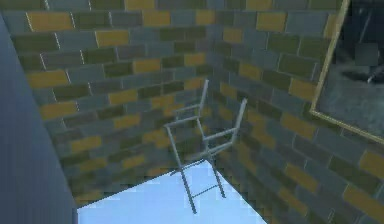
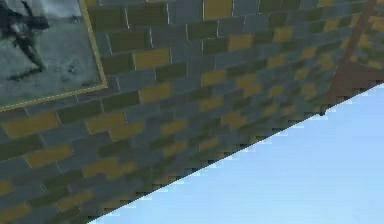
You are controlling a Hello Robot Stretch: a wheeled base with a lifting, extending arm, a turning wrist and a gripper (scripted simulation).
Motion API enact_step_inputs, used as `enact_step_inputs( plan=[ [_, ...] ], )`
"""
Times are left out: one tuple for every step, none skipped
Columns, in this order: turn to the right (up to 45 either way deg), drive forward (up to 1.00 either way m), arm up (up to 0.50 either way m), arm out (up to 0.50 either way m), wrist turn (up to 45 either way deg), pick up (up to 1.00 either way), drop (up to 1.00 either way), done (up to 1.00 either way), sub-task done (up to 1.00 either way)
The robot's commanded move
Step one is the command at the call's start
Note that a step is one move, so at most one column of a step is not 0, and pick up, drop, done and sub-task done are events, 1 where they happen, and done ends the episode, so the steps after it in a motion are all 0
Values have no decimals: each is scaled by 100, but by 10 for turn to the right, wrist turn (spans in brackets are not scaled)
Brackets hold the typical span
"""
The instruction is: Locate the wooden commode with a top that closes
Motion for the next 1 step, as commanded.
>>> enact_step_inputs(
  plan=[
    [450, 0, 0, 0, 0, 0, 0, 0, 0]
  ],
)
